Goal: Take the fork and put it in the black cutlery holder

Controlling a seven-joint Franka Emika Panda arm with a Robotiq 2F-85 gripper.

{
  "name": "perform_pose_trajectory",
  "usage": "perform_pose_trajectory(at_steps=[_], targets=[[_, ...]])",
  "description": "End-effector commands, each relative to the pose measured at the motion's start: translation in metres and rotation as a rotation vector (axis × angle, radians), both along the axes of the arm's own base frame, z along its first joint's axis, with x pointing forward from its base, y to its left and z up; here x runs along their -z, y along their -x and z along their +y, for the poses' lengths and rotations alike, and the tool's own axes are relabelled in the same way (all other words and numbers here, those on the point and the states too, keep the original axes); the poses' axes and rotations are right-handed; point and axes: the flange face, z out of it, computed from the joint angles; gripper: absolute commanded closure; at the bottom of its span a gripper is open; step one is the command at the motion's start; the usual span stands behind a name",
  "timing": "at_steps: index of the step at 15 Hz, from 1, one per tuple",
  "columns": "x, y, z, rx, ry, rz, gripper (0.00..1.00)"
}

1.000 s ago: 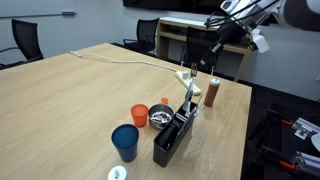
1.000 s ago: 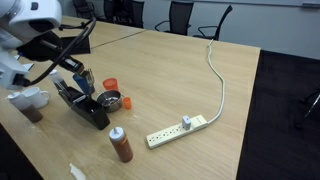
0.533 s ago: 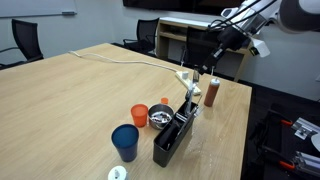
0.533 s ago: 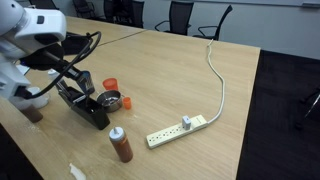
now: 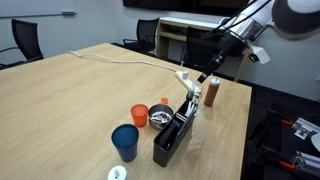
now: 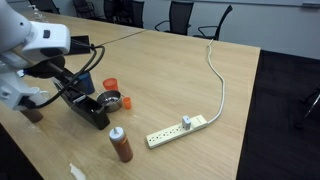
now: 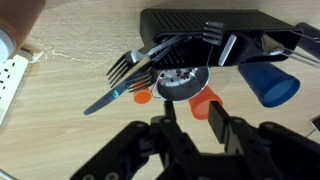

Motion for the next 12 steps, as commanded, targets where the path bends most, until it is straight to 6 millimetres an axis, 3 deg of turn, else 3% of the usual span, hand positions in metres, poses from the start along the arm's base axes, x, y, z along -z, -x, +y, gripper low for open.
perform_pose_trajectory(at_steps=[1, 3, 4, 7, 12], targets=[[-0.0029, 0.0010, 0.0037, -0.030, -0.017, -0.009, 0.29], [-0.0054, 0.0047, 0.0094, -0.054, -0.021, -0.009, 0.15], [-0.0004, 0.0031, 0.0077, -0.029, -0.006, -0.005, 0.33], [-0.0012, 0.0043, 0.0114, -0.040, -0.007, -0.007, 0.15], [-0.0012, 0.0042, 0.0110, -0.041, -0.006, -0.007, 0.15]])
